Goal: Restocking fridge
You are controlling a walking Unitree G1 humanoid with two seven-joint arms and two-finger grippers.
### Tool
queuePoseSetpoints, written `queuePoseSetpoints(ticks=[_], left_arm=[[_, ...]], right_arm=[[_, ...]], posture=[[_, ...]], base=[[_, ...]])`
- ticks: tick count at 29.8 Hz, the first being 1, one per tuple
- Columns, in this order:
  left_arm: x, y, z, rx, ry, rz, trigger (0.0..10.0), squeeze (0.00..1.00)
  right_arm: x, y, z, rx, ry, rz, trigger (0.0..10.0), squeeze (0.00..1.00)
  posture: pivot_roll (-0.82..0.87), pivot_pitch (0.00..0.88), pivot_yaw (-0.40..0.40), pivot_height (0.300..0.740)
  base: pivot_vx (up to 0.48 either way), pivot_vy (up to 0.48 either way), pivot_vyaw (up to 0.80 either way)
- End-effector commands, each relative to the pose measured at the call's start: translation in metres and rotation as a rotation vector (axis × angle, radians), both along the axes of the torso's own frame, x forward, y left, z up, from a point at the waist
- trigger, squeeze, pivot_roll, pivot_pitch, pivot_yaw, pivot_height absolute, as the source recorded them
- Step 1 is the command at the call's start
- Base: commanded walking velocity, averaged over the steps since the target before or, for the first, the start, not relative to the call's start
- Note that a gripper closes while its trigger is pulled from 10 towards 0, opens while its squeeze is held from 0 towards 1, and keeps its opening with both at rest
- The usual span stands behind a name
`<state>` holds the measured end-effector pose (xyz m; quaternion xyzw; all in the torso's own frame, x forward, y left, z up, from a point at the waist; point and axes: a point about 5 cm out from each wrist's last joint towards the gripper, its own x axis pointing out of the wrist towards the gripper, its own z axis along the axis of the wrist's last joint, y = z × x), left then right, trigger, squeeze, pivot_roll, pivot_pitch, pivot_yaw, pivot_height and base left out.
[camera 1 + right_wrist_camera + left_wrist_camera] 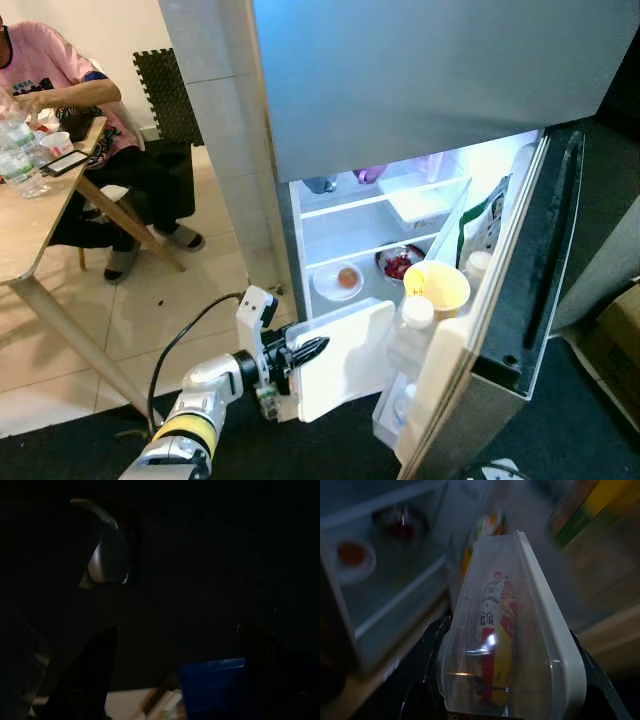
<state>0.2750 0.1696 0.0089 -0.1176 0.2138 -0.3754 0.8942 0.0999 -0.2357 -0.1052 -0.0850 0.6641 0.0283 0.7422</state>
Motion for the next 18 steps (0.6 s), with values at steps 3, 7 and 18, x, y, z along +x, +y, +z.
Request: queuePoseSetpoints(ticks=[3, 7, 18], left_arm=[[-0.013, 0.021, -0.016, 0.086, 0.076, 0.106, 10.0, 0.0], [-0.033, 0.033, -0.034, 0.138, 0.17, 0.196, 10.0, 0.0], [-0.063, 0.044, -0.06, 0.216, 0.305, 0.348, 10.0, 0.0]], right_arm=[[-0.008, -0.001, -0.001, -0.004, 0.024, -0.024, 10.0, 0.0], [-0.011, -0.001, -0.002, -0.003, 0.041, -0.03, 10.0, 0.0], [-0.015, -0.001, -0.003, -0.01, 0.053, -0.043, 10.0, 0.0]], posture=[[0.0, 0.027, 0.05, 0.74], [0.0, 0.028, 0.051, 0.74], [0.01, 0.022, 0.048, 0.74]], base=[[0.0, 0.0, -0.78], [0.0, 0.0, -0.78], [0.0, 0.0, -0.78]])
